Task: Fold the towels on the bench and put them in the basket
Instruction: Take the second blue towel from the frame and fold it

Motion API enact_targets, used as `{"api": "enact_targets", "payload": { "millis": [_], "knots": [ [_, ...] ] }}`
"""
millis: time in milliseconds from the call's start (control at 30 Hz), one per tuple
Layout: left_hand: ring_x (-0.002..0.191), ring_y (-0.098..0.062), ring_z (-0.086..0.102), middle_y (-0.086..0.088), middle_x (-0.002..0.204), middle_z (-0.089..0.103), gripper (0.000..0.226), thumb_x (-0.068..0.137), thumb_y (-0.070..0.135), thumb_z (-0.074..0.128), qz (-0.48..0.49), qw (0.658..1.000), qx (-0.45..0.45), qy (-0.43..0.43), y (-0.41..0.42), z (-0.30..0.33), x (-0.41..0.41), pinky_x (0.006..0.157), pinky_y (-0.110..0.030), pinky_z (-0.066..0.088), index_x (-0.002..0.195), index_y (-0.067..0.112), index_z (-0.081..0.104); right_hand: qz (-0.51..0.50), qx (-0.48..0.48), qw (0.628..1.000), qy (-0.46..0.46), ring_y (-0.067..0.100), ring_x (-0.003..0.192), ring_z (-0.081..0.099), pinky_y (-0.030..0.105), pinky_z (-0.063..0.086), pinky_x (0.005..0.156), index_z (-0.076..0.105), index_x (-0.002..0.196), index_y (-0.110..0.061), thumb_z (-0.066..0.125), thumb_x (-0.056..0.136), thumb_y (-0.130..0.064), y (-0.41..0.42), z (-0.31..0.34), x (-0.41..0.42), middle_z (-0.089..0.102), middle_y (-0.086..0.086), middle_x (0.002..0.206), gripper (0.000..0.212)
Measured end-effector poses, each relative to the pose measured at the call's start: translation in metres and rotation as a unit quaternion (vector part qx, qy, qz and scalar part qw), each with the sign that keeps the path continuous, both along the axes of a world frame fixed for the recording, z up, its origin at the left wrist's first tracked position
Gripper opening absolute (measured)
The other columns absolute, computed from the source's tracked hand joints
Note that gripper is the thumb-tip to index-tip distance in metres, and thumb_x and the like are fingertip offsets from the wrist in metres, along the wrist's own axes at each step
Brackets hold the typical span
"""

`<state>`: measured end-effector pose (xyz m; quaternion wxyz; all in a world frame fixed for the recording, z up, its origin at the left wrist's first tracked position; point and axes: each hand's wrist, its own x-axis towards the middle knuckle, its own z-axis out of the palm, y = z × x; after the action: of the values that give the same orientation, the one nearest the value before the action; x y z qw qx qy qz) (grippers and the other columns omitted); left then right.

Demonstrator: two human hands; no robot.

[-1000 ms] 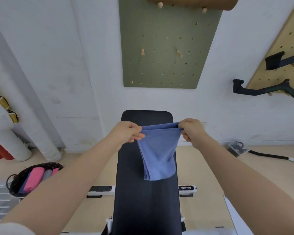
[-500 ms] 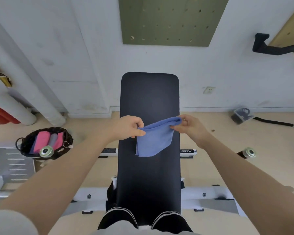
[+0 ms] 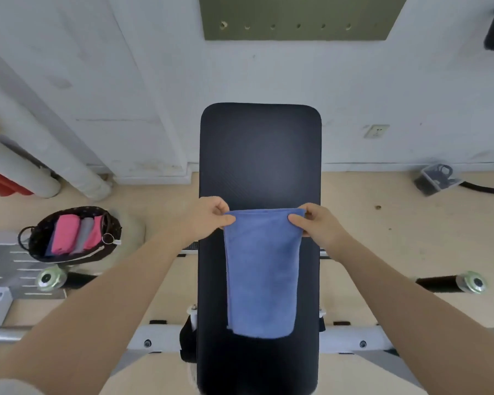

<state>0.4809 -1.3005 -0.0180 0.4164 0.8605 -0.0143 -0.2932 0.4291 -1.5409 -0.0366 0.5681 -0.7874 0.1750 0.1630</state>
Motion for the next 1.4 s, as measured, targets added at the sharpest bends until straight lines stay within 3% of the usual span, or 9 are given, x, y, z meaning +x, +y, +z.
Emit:
{"api": "enact_targets", "payload": {
  "millis": [100, 200, 333, 433, 500, 600, 833, 1167, 1400],
  "knots": [
    [0.071, -0.013, 0.049, 0.007, 0.074, 0.054, 0.007, 0.087, 0.02, 0.061, 0.009, 0.995, 0.07, -0.064, -0.011, -0.035, 0.03, 0.06, -0.02, 0.038, 0.084, 0.014, 0.057, 0.002, -0.123, 0.992, -0.016, 0.015, 0.068, 0.048, 0.024, 0.039, 0.06, 0.055, 0.078, -0.017, 0.058, 0.088, -0.017, -0.003, -0.032, 0.033, 0.054, -0.002, 0.071, 0.01],
    [0.077, -0.017, 0.052, 0.008, 0.074, 0.051, 0.008, 0.087, 0.022, 0.061, 0.032, 0.988, 0.09, -0.125, -0.026, -0.055, 0.063, 0.067, -0.025, 0.04, 0.083, 0.016, 0.056, -0.018, -0.189, 0.98, -0.054, 0.019, 0.072, 0.055, 0.03, 0.044, 0.069, 0.06, 0.089, -0.014, 0.057, 0.088, -0.021, -0.005, -0.046, 0.067, 0.061, 0.001, 0.079, 0.008],
    [0.077, -0.025, 0.061, 0.005, 0.073, 0.054, 0.007, 0.087, 0.021, 0.06, 0.114, 0.971, 0.059, -0.2, -0.04, -0.064, 0.098, 0.077, -0.037, 0.053, 0.086, 0.016, 0.056, -0.086, -0.133, 0.984, -0.077, 0.015, 0.055, 0.062, 0.037, 0.055, 0.073, 0.054, 0.09, -0.014, 0.055, 0.089, -0.02, -0.004, -0.056, 0.109, 0.063, 0.002, 0.075, 0.005],
    [0.094, -0.031, 0.058, -0.006, 0.108, 0.055, 0.031, 0.087, 0.009, 0.057, 0.124, 0.938, 0.067, -0.316, -0.046, -0.072, 0.106, 0.085, -0.041, 0.047, 0.117, 0.008, 0.05, -0.139, -0.104, 0.974, -0.144, 0.017, 0.073, 0.064, 0.034, 0.053, 0.085, 0.05, 0.106, -0.013, 0.051, 0.092, -0.014, 0.004, -0.059, 0.123, 0.06, 0.007, 0.11, 0.014],
    [0.11, -0.03, 0.049, -0.011, 0.128, 0.048, 0.044, 0.081, 0.004, 0.058, 0.033, 0.866, 0.163, -0.472, -0.046, -0.087, 0.099, 0.09, -0.039, 0.039, 0.124, 0.006, 0.047, -0.105, -0.204, 0.947, -0.225, 0.017, 0.099, 0.057, 0.024, 0.043, 0.092, 0.045, 0.125, -0.011, 0.046, 0.094, -0.01, 0.011, -0.064, 0.113, 0.045, 0.005, 0.134, 0.032],
    [0.122, -0.026, 0.051, -0.011, 0.132, 0.055, 0.044, 0.079, 0.012, 0.053, -0.22, 0.736, 0.225, -0.599, -0.049, -0.118, 0.084, 0.098, -0.036, 0.031, 0.123, 0.006, 0.054, 0.036, -0.412, 0.829, -0.377, 0.028, 0.126, 0.039, 0.036, 0.032, 0.105, 0.041, 0.132, -0.002, 0.043, 0.09, -0.004, 0.023, -0.091, 0.089, 0.037, 0.016, 0.144, 0.042],
    [0.142, -0.025, 0.021, -0.015, 0.153, 0.023, 0.083, 0.085, 0.054, 0.038, -0.316, 0.77, 0.245, -0.498, -0.043, -0.144, 0.084, 0.116, -0.034, 0.01, 0.144, 0.0, 0.021, 0.209, -0.543, 0.748, -0.319, 0.023, 0.14, 0.017, 0.039, 0.005, 0.116, 0.025, 0.145, -0.005, 0.03, 0.092, -0.055, 0.021, -0.15, 0.077, 0.027, 0.014, 0.152, 0.073],
    [0.144, -0.021, -0.014, -0.007, 0.156, -0.016, 0.131, 0.059, 0.084, 0.049, -0.334, 0.792, 0.311, -0.406, -0.049, -0.133, 0.08, 0.116, -0.033, -0.012, 0.146, 0.01, -0.015, 0.289, -0.559, 0.745, -0.222, 0.031, 0.142, 0.011, 0.047, 0.004, 0.114, -0.005, 0.149, -0.018, 0.034, 0.068, -0.078, -0.015, -0.187, -0.026, 0.011, 0.016, 0.154, 0.108],
    [0.145, -0.032, 0.003, -0.017, 0.157, -0.002, 0.116, 0.069, 0.06, 0.068, -0.26, 0.803, 0.349, -0.408, -0.055, -0.12, 0.05, 0.115, -0.038, -0.002, 0.149, 0.009, 0.001, 0.315, -0.576, 0.728, -0.198, 0.033, 0.135, 0.038, 0.051, 0.03, 0.108, 0.032, 0.145, -0.018, 0.042, 0.074, -0.075, -0.019, -0.179, -0.073, 0.032, 0.016, 0.15, 0.092]
  ]
}}
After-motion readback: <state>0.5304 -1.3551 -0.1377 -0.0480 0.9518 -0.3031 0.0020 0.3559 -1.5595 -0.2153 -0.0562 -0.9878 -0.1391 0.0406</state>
